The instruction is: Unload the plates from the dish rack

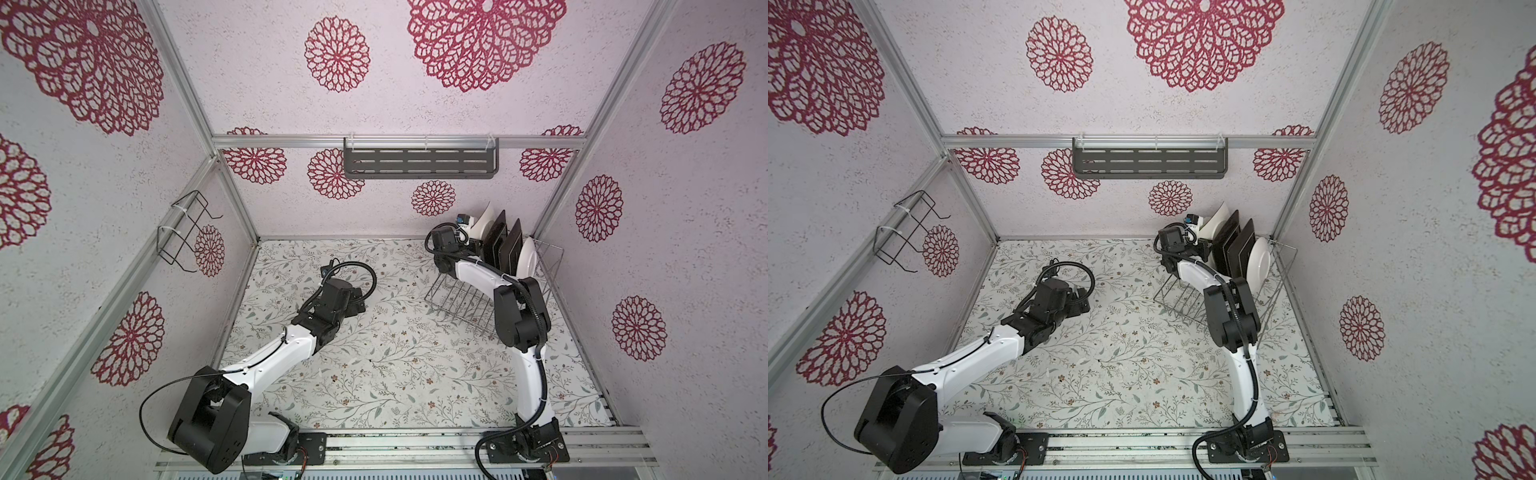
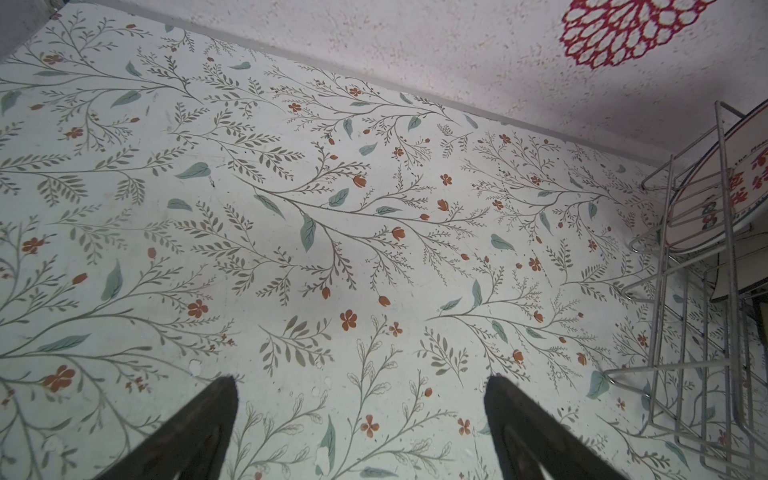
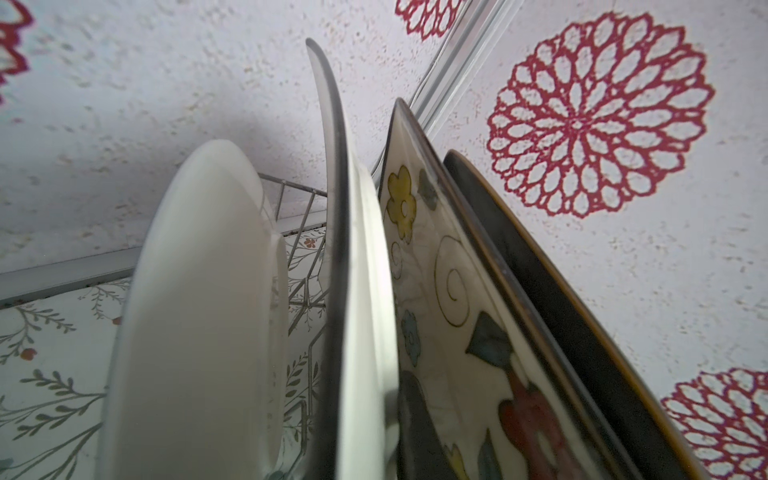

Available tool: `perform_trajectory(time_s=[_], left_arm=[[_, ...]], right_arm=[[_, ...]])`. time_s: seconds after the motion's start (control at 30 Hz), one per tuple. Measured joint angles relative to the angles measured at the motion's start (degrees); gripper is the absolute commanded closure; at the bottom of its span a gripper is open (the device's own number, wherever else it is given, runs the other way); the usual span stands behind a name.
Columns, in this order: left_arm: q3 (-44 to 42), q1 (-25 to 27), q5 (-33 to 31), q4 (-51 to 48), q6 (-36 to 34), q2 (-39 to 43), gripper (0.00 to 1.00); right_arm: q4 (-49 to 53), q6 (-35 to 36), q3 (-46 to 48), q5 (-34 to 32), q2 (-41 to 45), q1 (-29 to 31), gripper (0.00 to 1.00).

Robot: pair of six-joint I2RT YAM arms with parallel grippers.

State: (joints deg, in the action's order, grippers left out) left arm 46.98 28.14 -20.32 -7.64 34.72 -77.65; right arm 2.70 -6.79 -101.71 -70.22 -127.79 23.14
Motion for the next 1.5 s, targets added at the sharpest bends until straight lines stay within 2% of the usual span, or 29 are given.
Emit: perform_trajectory(time_s=[0.37, 0.7, 1.17, 1.5], left_arm=[[0.0, 0.0, -0.1, -0.3, 0.0, 0.4, 0.03], [0.1, 0.0, -0.1, -0.4, -0.1, 0.5, 0.03], [0.8, 0.0, -0.2, -0.6, -0.2, 2.2, 0.03], [0.8, 0.0, -0.2, -0.7, -0.2, 2.3, 0.03]], right_arm=[[-9.9, 7.5, 3.3, -1.4, 0.0, 0.6, 1.00], [-12.0, 10.7, 3.5, -1.3, 0.0, 0.6, 1.00], [-18.7, 20.6, 3.9, -1.5, 0.0, 1.5, 1.00], [-19.5, 23.4, 3.8, -1.5, 0.4, 1.9, 1.00]])
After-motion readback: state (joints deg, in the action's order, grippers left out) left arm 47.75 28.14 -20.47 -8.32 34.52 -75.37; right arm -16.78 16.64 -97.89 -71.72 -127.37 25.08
